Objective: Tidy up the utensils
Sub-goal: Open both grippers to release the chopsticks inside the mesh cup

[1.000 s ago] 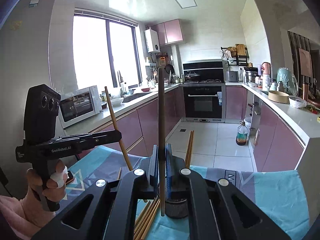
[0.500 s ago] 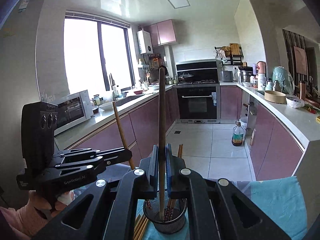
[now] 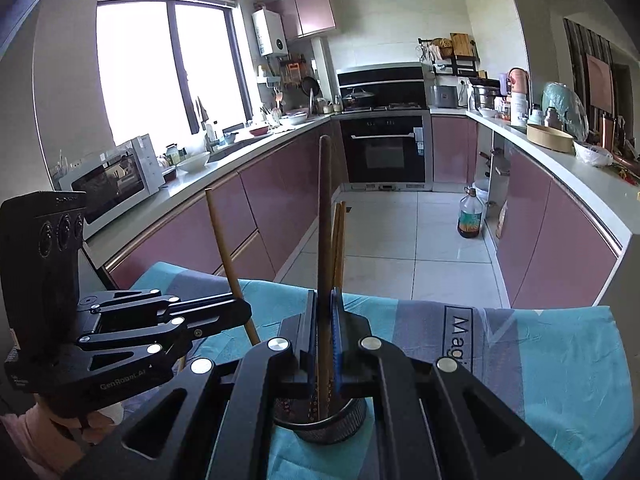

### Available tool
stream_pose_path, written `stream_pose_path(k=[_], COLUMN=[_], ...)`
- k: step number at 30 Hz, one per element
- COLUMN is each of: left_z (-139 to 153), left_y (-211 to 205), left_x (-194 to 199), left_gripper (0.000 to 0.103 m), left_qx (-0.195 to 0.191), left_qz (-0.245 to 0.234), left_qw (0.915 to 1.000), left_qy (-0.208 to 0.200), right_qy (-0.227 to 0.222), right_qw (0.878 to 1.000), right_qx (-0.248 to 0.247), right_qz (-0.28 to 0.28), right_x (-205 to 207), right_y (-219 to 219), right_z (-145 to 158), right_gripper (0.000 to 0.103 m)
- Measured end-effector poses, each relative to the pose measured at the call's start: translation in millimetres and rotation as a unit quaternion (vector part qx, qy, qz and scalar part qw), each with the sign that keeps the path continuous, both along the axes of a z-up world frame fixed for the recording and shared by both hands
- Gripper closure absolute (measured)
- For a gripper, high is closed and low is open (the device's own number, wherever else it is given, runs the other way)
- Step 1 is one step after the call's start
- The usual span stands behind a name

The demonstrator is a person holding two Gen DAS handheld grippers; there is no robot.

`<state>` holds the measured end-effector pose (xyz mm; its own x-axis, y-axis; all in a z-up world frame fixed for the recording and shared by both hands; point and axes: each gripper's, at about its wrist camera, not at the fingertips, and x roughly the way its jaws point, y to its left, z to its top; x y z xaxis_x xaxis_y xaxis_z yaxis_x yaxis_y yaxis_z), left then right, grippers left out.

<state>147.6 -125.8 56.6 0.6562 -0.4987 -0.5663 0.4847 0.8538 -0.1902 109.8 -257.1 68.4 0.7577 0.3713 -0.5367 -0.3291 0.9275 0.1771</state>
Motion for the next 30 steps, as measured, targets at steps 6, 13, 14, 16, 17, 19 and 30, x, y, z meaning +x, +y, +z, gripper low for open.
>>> stream_pose_path(k=[6, 13, 14, 16, 17, 19, 30], left_z=[-9.4, -11.1, -12.0, -12.8, -13.3, -12.6, -23.1], left_y=[-3.3, 2.6, 3.0, 2.4, 1.0, 0.0, 4.3], left_x=[12.4, 22.4, 22.5, 23.3, 23.8, 24.3, 31.4], left_gripper=[0.095, 0.095, 0.095, 0.095, 0.095, 0.095, 0.073], left_qx=[0.005, 0.003, 0.003, 0.004, 0.005, 0.006, 0.012], left_qz=[-0.001, -0.001, -0.001, -0.002, -0.003, -0.007, 0.012], left_qw=[0.9999, 0.9999, 0.9999, 0.9999, 0.9999, 0.9998, 0.9995], left_qy=[0.009, 0.012, 0.011, 0.013, 0.014, 0.018, 0.027], right_qy=[0.014, -0.014, -0.017, -0.011, -0.006, 0.013, 0.047], right_qw=[1.000, 1.000, 1.000, 1.000, 1.000, 1.000, 0.999], right_qx=[-0.002, 0.012, 0.011, 0.006, 0.000, -0.007, -0.004], right_qz=[-0.009, 0.003, 0.004, 0.009, 0.008, 0.011, 0.004], right_x=[11.5, 1.7, 1.2, 4.5, 6.9, 13.0, 22.9], right_y=[-0.2, -1.0, -1.4, 0.0, 1.6, 4.2, 4.2], right_z=[-5.7, 20.3, 23.6, 25.2, 23.1, 14.7, -10.0], right_gripper=[0.098, 0.098, 0.098, 0.098, 0.097, 0.097, 0.087])
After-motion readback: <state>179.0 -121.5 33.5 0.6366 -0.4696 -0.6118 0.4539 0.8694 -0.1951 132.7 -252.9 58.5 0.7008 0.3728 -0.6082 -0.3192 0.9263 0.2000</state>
